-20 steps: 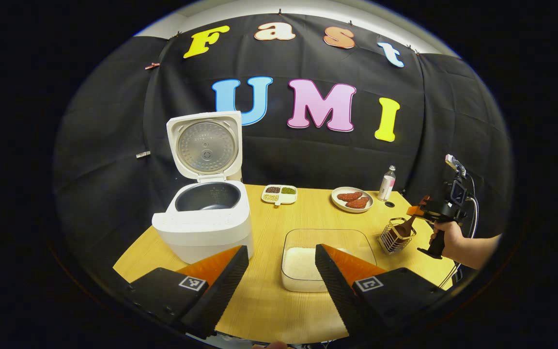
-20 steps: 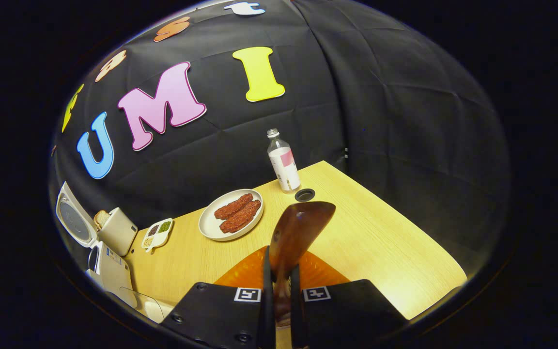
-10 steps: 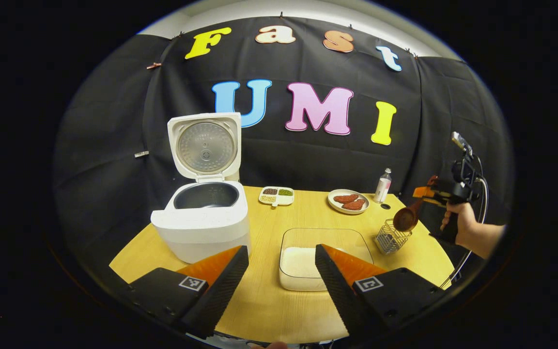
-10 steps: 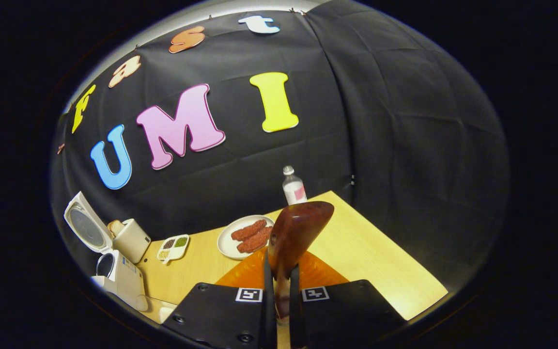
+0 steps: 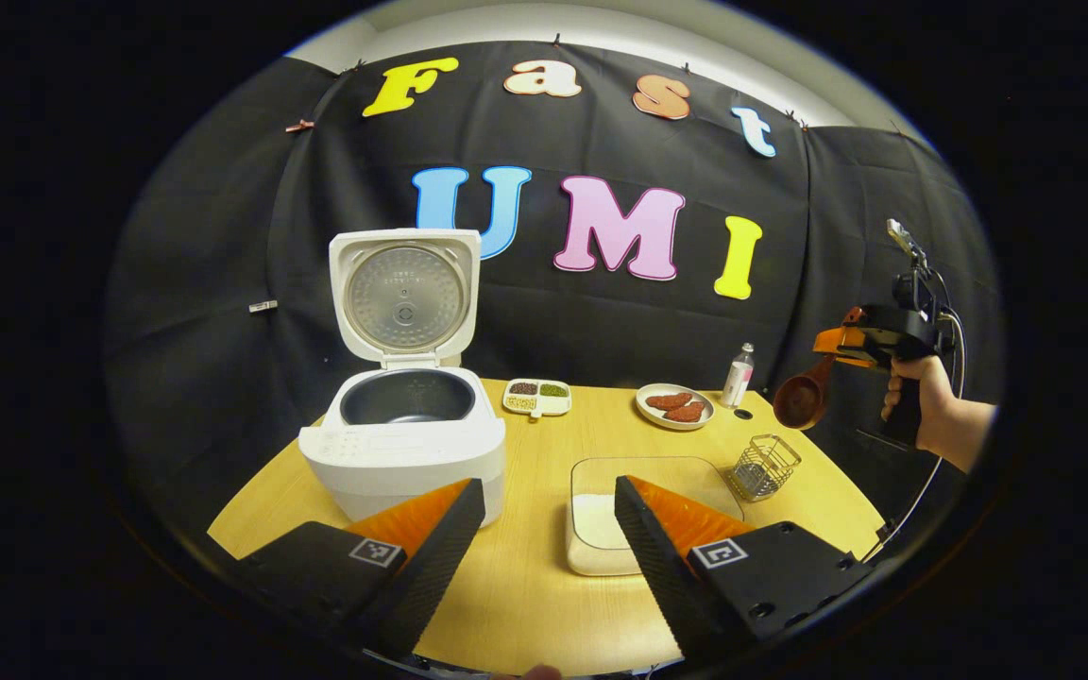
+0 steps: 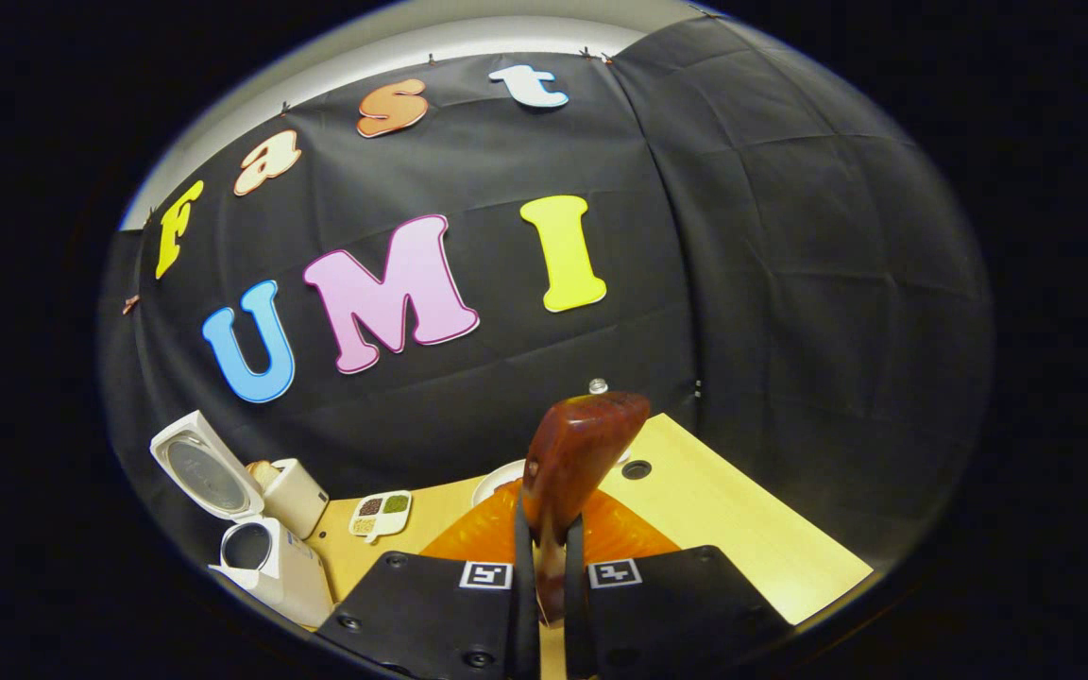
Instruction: Close the left gripper, press the button to open the rice cooker; take a wooden spoon from the chopstick holder with the right hand, scoop a spoonful of rice and pour it into the rice cooker, then put the wooden spoon back into the chopstick holder.
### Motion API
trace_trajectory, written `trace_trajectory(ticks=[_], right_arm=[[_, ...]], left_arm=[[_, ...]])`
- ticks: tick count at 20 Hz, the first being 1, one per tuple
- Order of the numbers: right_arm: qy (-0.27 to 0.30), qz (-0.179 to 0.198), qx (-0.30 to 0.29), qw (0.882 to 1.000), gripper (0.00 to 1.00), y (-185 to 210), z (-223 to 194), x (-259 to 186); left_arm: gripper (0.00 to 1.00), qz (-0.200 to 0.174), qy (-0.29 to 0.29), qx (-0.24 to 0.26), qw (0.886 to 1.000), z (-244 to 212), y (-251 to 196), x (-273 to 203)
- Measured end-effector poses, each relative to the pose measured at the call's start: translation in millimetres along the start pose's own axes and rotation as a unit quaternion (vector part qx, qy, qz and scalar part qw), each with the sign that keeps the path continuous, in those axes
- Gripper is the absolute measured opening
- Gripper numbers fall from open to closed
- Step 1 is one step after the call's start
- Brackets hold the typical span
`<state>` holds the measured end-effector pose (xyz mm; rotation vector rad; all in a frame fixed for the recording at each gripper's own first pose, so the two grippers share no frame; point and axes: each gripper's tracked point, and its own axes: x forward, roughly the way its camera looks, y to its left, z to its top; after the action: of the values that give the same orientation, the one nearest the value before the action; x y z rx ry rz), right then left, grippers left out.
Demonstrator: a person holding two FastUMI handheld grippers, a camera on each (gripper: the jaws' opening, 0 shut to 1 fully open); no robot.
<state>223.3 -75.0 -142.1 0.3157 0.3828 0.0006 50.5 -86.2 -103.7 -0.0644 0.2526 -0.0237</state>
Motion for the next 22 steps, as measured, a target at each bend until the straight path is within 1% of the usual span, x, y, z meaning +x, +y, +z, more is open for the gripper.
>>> trace_trajectory(ticks=[3, 4, 6, 10, 13, 16, 19, 21, 22], right_arm=[[0.002, 0.010, -0.008, 1.000, 0.14, 35.5, -13.6, -16.0], [0.003, 0.013, -0.010, 1.000, 0.14, 45.6, -18.5, -19.6], [0.008, 0.018, -0.015, 1.000, 0.14, 65.6, -31.8, -23.2], [0.024, 0.027, -0.008, 0.999, 0.14, 96.0, -68.2, -26.6], [0.037, 0.038, -0.009, 0.999, 0.14, 113.8, -103.0, -25.9], [0.047, 0.036, -0.030, 0.998, 0.15, 118.2, -139.9, -21.6], [0.058, 0.020, -0.066, 0.996, 0.15, 107.7, -177.0, -14.7], [0.066, 0.008, -0.079, 0.995, 0.15, 97.4, -197.8, -11.9], [0.070, 0.005, -0.080, 0.994, 0.10, 94.4, -205.5, -11.4]], left_arm=[[0.96, 0.011, -0.006, 0.042, 0.999, -6.1, 33.4, -12.9], [0.96, 0.008, -0.004, 0.047, 0.999, -9.4, 40.5, -16.8], [0.96, 0.000, 0.005, 0.038, 0.999, -19.4, 54.8, -23.3], [0.96, 0.006, 0.021, 0.033, 0.999, -32.2, 85.2, -26.8], [0.96, -0.008, 0.032, 0.030, 0.999, -41.3, 91.2, -24.8], [0.96, -0.023, 0.044, 0.034, 0.998, -47.4, 94.7, -17.3], [0.96, -0.034, 0.047, 0.039, 0.998, -49.7, 94.7, -7.7], [0.96, -0.039, 0.049, 0.041, 0.997, -51.6, 93.3, -2.4], [0.96, -0.041, 0.050, 0.042, 0.997, -51.6, 92.0, -1.1]])
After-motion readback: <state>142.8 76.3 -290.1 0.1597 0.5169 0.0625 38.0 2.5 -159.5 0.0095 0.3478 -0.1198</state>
